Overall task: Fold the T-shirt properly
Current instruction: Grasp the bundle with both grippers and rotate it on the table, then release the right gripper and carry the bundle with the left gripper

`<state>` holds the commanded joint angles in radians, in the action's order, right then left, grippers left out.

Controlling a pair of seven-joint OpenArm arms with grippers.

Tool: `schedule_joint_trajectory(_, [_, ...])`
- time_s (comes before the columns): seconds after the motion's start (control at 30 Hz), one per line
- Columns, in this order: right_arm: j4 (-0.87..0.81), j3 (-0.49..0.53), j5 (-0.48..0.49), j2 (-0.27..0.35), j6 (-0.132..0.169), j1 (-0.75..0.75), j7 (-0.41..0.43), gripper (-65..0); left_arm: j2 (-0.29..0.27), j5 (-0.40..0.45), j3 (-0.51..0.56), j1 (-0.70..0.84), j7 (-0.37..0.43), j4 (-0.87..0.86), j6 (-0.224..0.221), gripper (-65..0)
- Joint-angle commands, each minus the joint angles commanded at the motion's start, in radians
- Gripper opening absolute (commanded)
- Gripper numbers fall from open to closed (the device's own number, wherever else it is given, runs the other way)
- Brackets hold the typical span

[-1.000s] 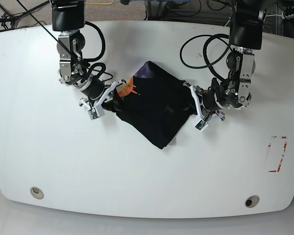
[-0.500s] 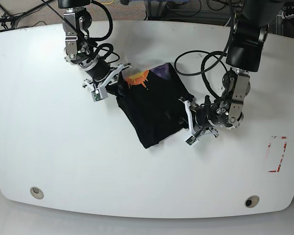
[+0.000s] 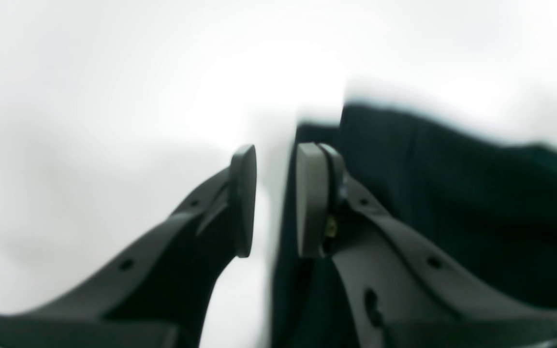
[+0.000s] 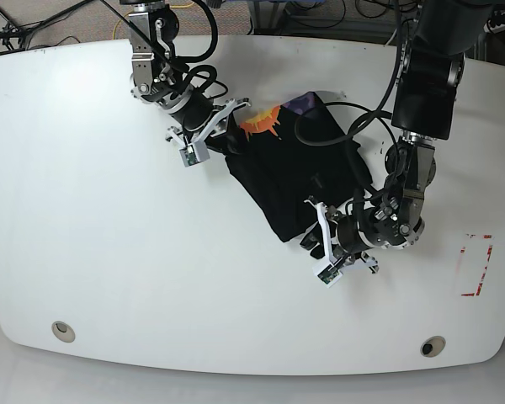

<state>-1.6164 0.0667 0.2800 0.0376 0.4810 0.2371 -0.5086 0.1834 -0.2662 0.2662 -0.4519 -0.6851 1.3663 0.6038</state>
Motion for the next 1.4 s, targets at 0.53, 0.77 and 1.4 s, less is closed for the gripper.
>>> schedule_joint_trajectory(0.53, [-0.158,-0.092,0.002,0.035,0.002,-0.032,-0.1,-56.8,-0.097,0.023,-0.164,0.316,-0.089,0.425,-0.068,-51.9])
schedule_joint_trajectory(0.77, [-0.221,-0.163,0.008,0.064,0.008,-0.066,-0.173,-56.4,-0.199,0.112,-0.196,0.47,-0.084,0.562,-0.351,-34.3])
schedule_joint_trajectory(1.4, [-0.25,-0.221,0.008,0.1,0.009,-0.11,-0.235,-56.4,-0.316,0.21,0.023,0.578,0.064,0.499,-1.046,-28.1])
